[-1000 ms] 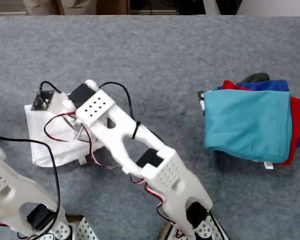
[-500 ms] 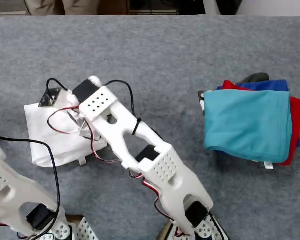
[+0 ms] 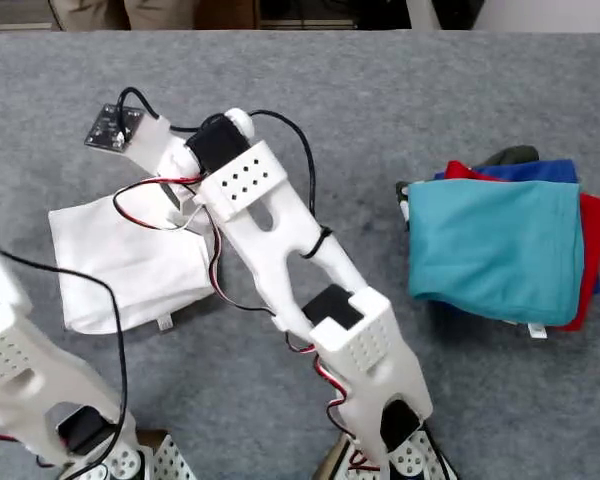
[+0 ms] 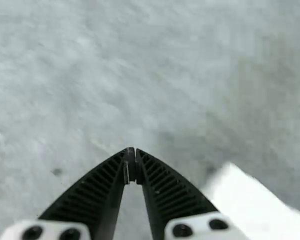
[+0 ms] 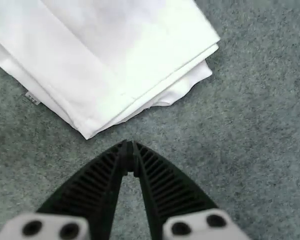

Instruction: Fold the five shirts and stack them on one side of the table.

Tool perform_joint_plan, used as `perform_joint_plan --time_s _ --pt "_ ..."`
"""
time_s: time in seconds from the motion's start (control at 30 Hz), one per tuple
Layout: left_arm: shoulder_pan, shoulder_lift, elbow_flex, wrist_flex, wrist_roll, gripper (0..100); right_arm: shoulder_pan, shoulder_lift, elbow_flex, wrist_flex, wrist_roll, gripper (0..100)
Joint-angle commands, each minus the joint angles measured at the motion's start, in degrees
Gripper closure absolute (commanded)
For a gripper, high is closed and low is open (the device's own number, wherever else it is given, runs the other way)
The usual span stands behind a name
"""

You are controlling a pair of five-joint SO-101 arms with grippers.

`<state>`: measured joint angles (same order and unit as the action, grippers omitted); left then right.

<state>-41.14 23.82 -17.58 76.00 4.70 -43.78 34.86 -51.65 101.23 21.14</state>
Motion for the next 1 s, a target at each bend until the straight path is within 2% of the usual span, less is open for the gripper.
perform_joint_plan --time_s 0.0,0.1,0.23,0.63,0.77,0.97 --pt "5.1 -5.0 -7.2 8.0 2.7 98 -0.1 1.5 0.3 0.1 0.0 99.3" --pt "8.5 -6.3 -9.8 12.7 3.1 98 0.0 3.6 0.6 1.0 0.0 99.3" --pt "10.9 -5.8 -9.8 14.0 3.1 98 0.0 5.0 0.6 1.0 -0.9 99.3" --pt "10.5 5.3 -5.2 4.2 3.1 98 -0.4 12.4 0.0 -1.8 -10.2 99.3" --pt "10.5 9.2 -5.2 1.1 3.1 98 0.0 16.7 0.0 -3.1 -10.1 99.3" --pt "10.5 12.2 -5.2 -1.8 3.1 98 4.4 21.8 0.0 -3.3 -10.0 99.3"
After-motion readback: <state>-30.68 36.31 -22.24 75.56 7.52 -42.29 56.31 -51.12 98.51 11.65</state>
